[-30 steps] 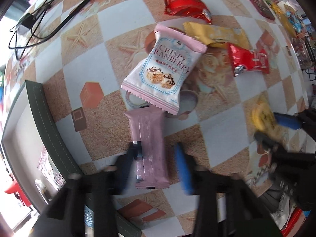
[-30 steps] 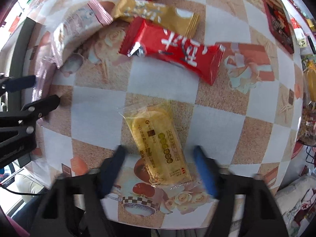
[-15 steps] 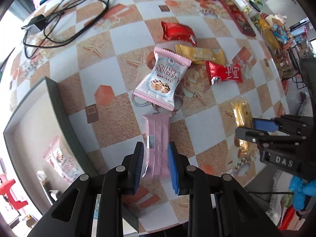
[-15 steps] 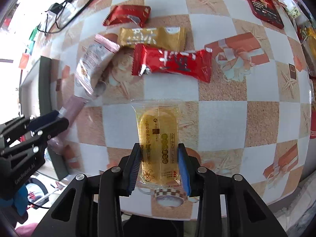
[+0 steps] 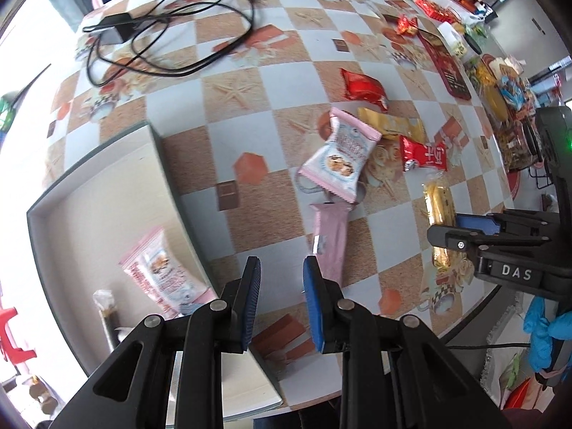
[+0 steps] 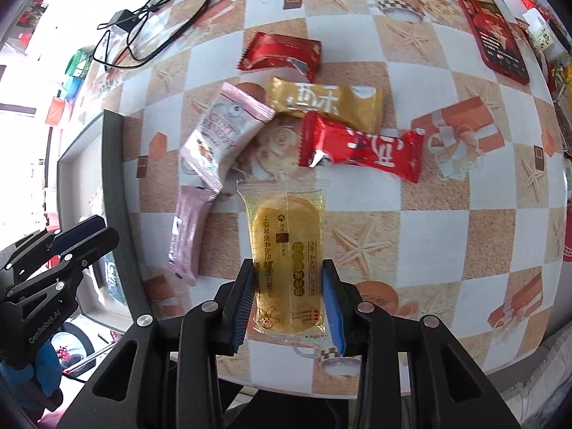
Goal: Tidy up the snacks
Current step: 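Carry the pink bar and yellow cake packet over the white box and release them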
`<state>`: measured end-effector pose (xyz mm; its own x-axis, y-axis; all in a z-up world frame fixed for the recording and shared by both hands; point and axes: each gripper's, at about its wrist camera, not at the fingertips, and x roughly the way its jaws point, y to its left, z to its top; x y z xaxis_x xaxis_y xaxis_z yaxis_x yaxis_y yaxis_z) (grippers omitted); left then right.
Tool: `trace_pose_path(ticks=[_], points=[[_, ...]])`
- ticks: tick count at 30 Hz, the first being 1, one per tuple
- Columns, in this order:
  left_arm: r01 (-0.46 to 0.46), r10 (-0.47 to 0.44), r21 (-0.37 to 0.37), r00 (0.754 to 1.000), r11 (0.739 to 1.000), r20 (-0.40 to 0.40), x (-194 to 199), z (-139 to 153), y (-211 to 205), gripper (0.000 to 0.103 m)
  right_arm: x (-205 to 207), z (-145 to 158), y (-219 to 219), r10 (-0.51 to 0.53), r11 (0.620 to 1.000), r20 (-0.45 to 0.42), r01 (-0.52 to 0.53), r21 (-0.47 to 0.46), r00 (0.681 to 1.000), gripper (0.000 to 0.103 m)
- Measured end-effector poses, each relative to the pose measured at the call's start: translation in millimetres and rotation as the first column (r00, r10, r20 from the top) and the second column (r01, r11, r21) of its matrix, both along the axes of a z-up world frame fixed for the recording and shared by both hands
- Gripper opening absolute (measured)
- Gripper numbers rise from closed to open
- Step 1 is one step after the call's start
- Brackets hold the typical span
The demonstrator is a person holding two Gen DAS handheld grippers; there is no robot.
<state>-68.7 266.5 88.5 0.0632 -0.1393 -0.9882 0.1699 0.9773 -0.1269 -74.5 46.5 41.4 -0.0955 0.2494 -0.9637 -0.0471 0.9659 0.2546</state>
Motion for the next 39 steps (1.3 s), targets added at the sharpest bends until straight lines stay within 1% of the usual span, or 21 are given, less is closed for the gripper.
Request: trace_pose_path(ticks=[3,5,6,7,8,9,10,14,17,18,20,21,22,23,25,27,30,34,39], points=[[-0.023,0.023,0.001,1.0,1.0,-0.01,0,-1,10,0.027,4,4,9,0.018,1.0,0.01,-0.019,0.006,1.0,0.038],[-0.015,0.015,0.003,1.0,1.0,-0.022,1,-3,9,0.027,6,6,15,0.031,1.0,0.013,-0.031,0.005,0.999,0.038],[-0.007,0.007,0.004,1.0,1.0,-0.028,1,-5,6,0.029,7,6,17,0.035,0.999,0.013,-0.035,0.003,0.999,0.038],[0.01,-0.01,0.005,0.999,1.0,-0.044,3,-9,1,0.041,7,6,19,0.04,0.999,0.013,-0.04,0.0,0.999,0.038],[0.025,-0.024,0.005,0.998,1.0,-0.056,4,-14,-5,0.049,7,7,18,0.042,0.999,0.013,-0.042,-0.004,0.999,0.038],[0.038,-0.038,0.009,0.997,0.999,-0.064,6,-20,-11,0.065,6,7,18,0.044,0.999,0.011,-0.044,-0.008,0.999,0.038],[0.051,-0.049,0.022,0.997,0.998,-0.065,7,-26,-18,0.07,7,6,20,0.046,0.999,0.01,-0.046,-0.013,0.999,0.038],[0.111,-0.105,0.055,0.989,0.992,-0.101,13,-54,-46,0.07,1,8,10,0.042,0.998,0.008,-0.042,-0.039,0.999,0.038],[0.132,-0.117,0.102,0.983,0.986,-0.142,15,-75,-57,0.07,-6,10,-4,0.017,0.998,0.002,-0.017,-0.055,1.0,0.038],[0.133,-0.116,0.119,0.983,0.984,-0.143,14,-78,-59,0.07,-8,10,-8,0.01,0.998,0.001,-0.01,-0.058,1.0,0.038],[0.153,-0.136,0.131,0.982,0.98,-0.128,14,-77,-65,0.068,-13,12,-14,0.001,0.998,0.002,-0.001,-0.061,1.0,0.038],[0.166,-0.149,0.148,0.982,0.975,-0.118,13,-76,-67,0.054,-15,13,-17,-0.004,0.998,0.003,0.004,-0.06,1.0,0.038],[0.18,-0.166,0.139,0.98,0.974,-0.107,13,-73,-69,0.033,-16,14,-20,-0.01,0.998,0.003,0.01,-0.059,1.0,0.038],[0.188,-0.175,0.133,0.979,0.973,-0.108,12,-72,-71,0.027,-16,14,-22,-0.015,0.998,0.003,0.015,-0.059,1.0,0.038],[0.174,-0.16,0.112,0.98,0.978,-0.118,13,-71,-68,0.027,-16,14,-24,-0.022,0.998,0.004,0.022,-0.057,1.0,0.038],[0.137,-0.128,0.084,0.986,0.987,-0.106,14,-65,-61,0.027,-14,14,-25,-0.026,0.998,0.007,0.026,-0.053,1.0,0.038],[0.097,-0.094,0.048,0.993,0.994,-0.067,14,-48,-49,0.027,-11,18,-21,-0.014,0.999,0.019,0.015,-0.047,1.0,0.038],[0.044,-0.044,0.018,0.999,0.999,-0.004,16,-21,-27,0.027,-6,21,-8,0.016,0.999,0.031,-0.014,-0.039,0.999,0.038],[-0.044,0.044,-0.005,0.998,0.999,0.052,8,7,4,0.027,3,26,20,0.068,0.997,0.046,-0.067,-0.023,0.997,0.038]])
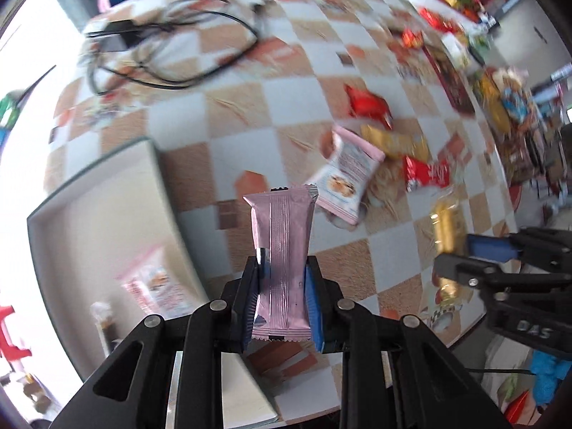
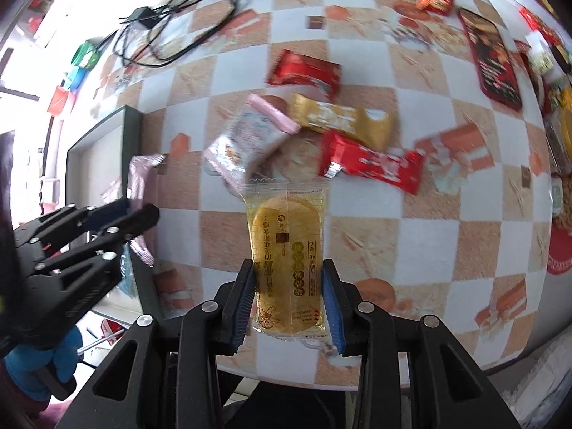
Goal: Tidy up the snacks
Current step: 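Carry the pink bar and yellow cake packet over the white box and release them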
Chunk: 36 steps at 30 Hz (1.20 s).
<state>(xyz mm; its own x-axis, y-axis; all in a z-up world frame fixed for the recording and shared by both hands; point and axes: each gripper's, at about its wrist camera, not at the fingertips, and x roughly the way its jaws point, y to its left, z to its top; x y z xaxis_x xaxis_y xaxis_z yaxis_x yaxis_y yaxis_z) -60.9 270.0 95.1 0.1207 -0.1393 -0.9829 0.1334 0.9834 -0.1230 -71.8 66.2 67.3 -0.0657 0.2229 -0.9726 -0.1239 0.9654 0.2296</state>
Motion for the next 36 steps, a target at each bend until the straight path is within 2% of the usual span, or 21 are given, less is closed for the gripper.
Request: trace_pose_path(ticks=[7,18,25,36], points=[[-0.114,0.113,0.025,0.993,0.993,0.033,-14,15,52,0.027,10,6,58,0.108,0.994,0.019,-0.109,0.022,0.994,0.038],[-0.258,0.257,0.058,0.966,0.964,0.025,-35,7,127,0.027,18,9,146,0.253,0.966,0.029,-0.254,0.047,0.967,0.038],[-0.299,0.3,0.065,0.954,0.952,0.002,-39,-1,155,0.027,20,7,192,0.31,0.948,0.027,-0.312,0.061,0.95,0.038],[-0.296,0.298,0.063,0.954,0.953,-0.027,-45,-10,167,0.027,26,-3,236,0.342,0.937,0.004,-0.341,0.07,0.94,0.038]])
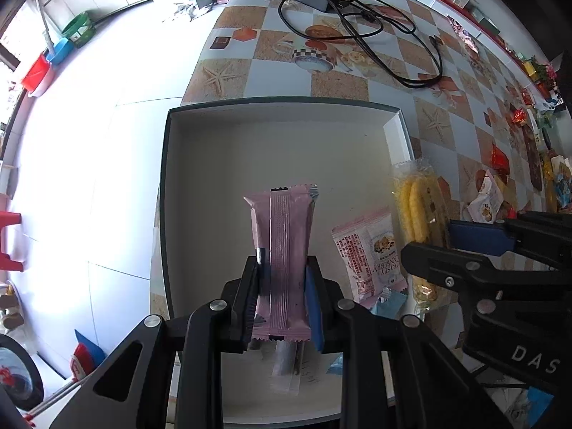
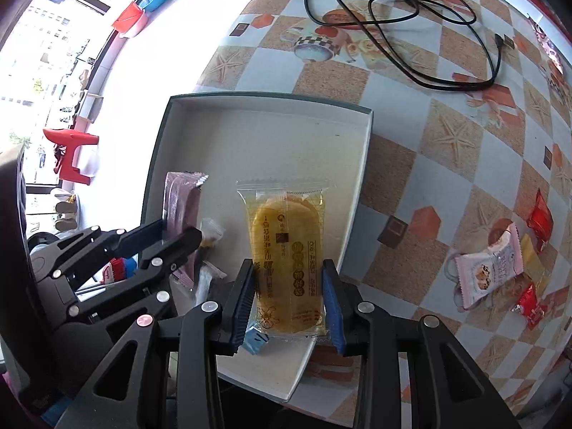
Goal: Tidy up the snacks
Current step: 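Carry the pink bar and yellow cake packet over the white box and release them, then withdraw both tools from the white box toward the remaining snacks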
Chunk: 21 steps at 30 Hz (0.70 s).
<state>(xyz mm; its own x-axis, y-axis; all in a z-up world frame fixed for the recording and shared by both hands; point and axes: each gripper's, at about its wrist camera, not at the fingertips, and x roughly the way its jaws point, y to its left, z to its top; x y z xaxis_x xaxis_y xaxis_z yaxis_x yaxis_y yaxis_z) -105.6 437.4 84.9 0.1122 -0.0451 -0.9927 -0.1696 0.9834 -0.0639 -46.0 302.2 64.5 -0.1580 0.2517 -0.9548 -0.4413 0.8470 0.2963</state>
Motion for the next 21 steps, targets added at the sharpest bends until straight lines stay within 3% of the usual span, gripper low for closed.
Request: trace_pose_path(ticks=[9,11,13,16,19,21], points=[[0.016,-0.016,-0.001,1.0,1.0,-0.017,-4,-5,0,0.028,0,-5,14,0.007,1.0,-0.013,-0.007,-0.007,1.0,0.038],[0.021,-0.021,0.003,1.0,1.0,-0.019,-6,-5,-1,0.036,-1,-6,17,0.006,1.0,-0.017,-0.006,-0.008,1.0,0.038],[0.019,-0.019,0.009,1.0,1.0,-0.021,-7,-5,-1,0.061,0,-7,19,0.007,1.0,-0.025,-0.008,-0.013,1.0,0.038],[0.018,-0.017,0.029,1.0,0.999,-0.006,-9,-2,-2,0.078,0,-8,18,-0.001,1.0,-0.031,0.0,-0.015,1.0,0.052],[0.026,-0.026,0.036,0.999,0.999,-0.019,-8,-2,-4,0.078,1,-7,14,-0.013,1.0,-0.036,0.013,-0.016,0.999,0.06],[0.03,-0.028,0.043,0.999,0.999,-0.03,-6,-4,-6,0.079,1,-7,9,-0.024,0.999,-0.036,0.023,-0.025,0.999,0.078]])
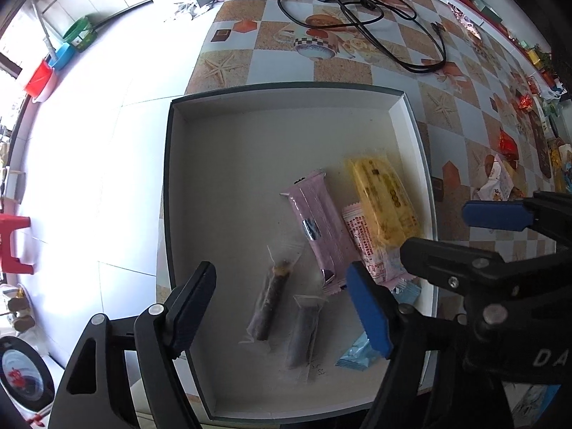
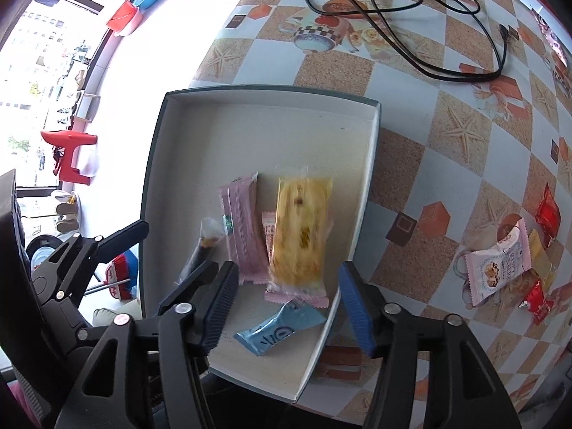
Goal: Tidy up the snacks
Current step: 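Withdraw both tools from the white box toward the remaining snacks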
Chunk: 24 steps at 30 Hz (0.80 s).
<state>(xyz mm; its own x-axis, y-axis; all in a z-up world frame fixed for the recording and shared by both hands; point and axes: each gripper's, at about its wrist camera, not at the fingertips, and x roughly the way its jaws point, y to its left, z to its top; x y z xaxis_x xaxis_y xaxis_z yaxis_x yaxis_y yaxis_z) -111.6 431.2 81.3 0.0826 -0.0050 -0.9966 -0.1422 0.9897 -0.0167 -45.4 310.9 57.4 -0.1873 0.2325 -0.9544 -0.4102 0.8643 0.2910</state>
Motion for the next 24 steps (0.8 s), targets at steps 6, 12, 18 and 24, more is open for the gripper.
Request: trace_pose_path(ticks=[6,12,18,24], points=[[0.034,-0.034,0.004,0.999,0.999,-0.006,7,3,-17,0.079,3,-7,-31,-0.06,0.998,-0.031,0.059,-0.039,0.998,0.084],[0.1,-0.1,0.005,0.995,0.995,-0.003,16,8,-47,0.079,2,-20,-80,-0.164,0.983,-0.059,0.159,-0.092,0.985,0.103],[0.16,-0.16,0.004,0.987,0.987,0.001,25,12,-80,0.079,-6,-29,-141,-0.278,0.956,-0.085,0.267,-0.124,0.957,0.103],[0.22,-0.22,0.003,0.975,0.975,-0.001,34,14,-114,0.079,-19,-39,-212,-0.411,0.905,-0.105,0.391,-0.169,0.906,0.103]])
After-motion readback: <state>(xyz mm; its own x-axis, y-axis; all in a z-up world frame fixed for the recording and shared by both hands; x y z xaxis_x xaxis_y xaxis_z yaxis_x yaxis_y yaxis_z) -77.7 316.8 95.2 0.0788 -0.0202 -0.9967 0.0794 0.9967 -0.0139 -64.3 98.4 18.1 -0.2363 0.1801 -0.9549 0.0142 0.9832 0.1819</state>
